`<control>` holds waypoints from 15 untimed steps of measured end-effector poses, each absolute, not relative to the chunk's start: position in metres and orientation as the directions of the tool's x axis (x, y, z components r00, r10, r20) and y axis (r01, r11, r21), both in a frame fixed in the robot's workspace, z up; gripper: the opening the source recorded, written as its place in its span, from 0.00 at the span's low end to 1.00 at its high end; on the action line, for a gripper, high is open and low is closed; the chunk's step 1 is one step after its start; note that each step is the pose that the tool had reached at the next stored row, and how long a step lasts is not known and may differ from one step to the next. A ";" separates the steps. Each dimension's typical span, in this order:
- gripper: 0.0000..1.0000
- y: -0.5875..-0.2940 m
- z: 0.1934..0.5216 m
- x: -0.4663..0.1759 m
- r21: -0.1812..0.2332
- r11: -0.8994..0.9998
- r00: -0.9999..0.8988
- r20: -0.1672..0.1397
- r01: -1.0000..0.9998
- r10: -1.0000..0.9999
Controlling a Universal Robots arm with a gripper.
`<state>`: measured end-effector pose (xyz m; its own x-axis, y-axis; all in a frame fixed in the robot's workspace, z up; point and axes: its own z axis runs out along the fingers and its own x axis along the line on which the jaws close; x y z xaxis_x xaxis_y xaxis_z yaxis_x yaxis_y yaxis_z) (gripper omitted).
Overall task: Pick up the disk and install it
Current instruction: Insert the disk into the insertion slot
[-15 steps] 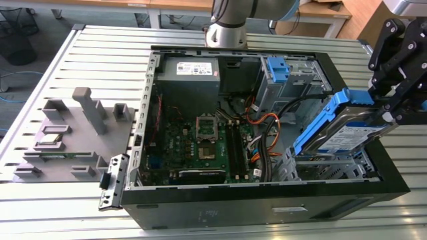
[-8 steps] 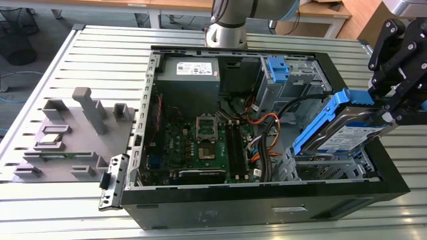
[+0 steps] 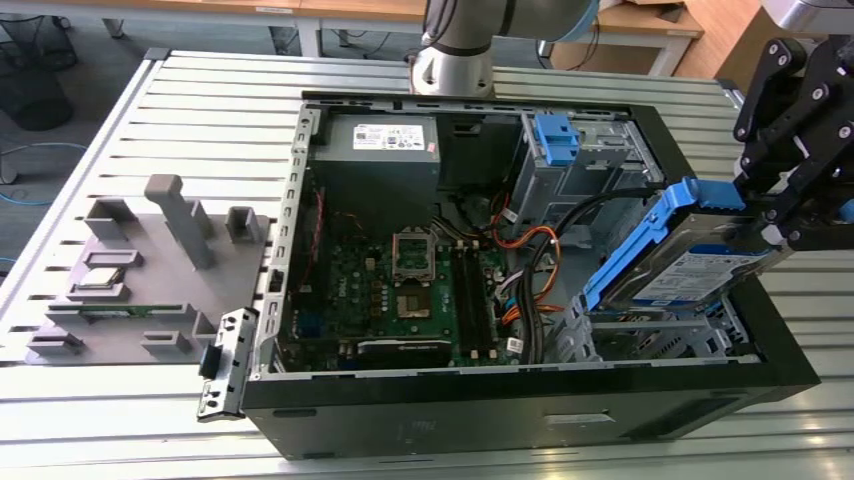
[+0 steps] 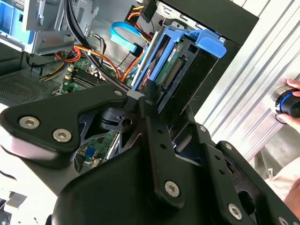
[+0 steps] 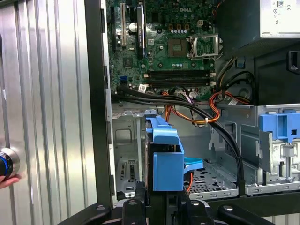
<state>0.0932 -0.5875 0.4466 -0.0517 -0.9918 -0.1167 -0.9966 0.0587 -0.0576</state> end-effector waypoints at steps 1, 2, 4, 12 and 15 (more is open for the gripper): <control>0.35 -0.588 0.447 0.093 -0.058 0.059 -0.052 -0.117 -0.997 -0.992; 0.35 -0.587 0.447 0.093 -0.058 0.059 -0.052 -0.116 -0.997 -0.992; 0.35 -0.588 0.447 0.093 -0.058 0.059 -0.052 -0.115 -0.997 -0.992; 0.35 -0.587 0.447 0.093 -0.058 0.042 -0.035 -0.114 -0.997 -0.993; 0.35 -0.588 0.446 0.093 -0.058 0.010 -0.003 -0.114 -0.998 -0.993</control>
